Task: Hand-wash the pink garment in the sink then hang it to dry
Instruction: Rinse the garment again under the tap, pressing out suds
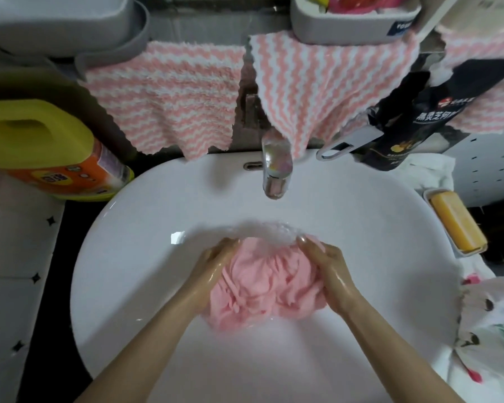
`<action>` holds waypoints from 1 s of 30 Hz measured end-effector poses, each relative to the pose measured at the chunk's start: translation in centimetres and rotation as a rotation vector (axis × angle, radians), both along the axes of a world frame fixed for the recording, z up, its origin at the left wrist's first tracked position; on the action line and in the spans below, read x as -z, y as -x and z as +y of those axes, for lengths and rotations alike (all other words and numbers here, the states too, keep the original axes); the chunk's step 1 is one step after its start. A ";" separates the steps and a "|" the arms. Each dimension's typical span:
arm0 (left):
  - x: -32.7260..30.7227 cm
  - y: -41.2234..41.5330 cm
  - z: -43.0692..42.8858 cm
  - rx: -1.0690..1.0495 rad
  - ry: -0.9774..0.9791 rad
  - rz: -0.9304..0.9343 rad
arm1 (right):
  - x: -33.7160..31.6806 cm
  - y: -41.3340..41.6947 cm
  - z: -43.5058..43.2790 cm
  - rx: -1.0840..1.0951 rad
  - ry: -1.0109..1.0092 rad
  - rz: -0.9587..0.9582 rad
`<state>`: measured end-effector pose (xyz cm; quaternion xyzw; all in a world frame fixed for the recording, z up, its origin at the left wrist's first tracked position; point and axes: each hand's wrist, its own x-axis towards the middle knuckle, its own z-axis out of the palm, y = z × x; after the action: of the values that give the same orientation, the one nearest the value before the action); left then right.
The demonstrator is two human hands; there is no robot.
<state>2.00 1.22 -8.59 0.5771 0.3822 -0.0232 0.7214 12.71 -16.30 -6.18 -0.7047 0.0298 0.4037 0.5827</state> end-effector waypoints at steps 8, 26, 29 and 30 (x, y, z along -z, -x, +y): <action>6.3 3.6 -3.2 0.584 -1.348 -0.002 | 7.9 3.8 0.1 -0.699 0.609 -0.990; 9.2 -5.1 -0.7 0.559 -1.214 0.305 | 10.6 -1.6 7.8 -0.425 0.732 -1.051; 7.3 -5.7 0.8 0.434 -0.918 0.256 | 9.2 -2.9 8.1 -0.329 0.549 -0.646; 5.9 -5.5 1.3 0.345 -0.805 0.174 | 8.2 -3.2 7.8 -0.234 0.421 -0.549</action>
<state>7.51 2.54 -14.47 0.8632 0.3182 -0.0413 0.3898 15.88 -8.46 -14.38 -0.8900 -0.1260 0.2484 0.3611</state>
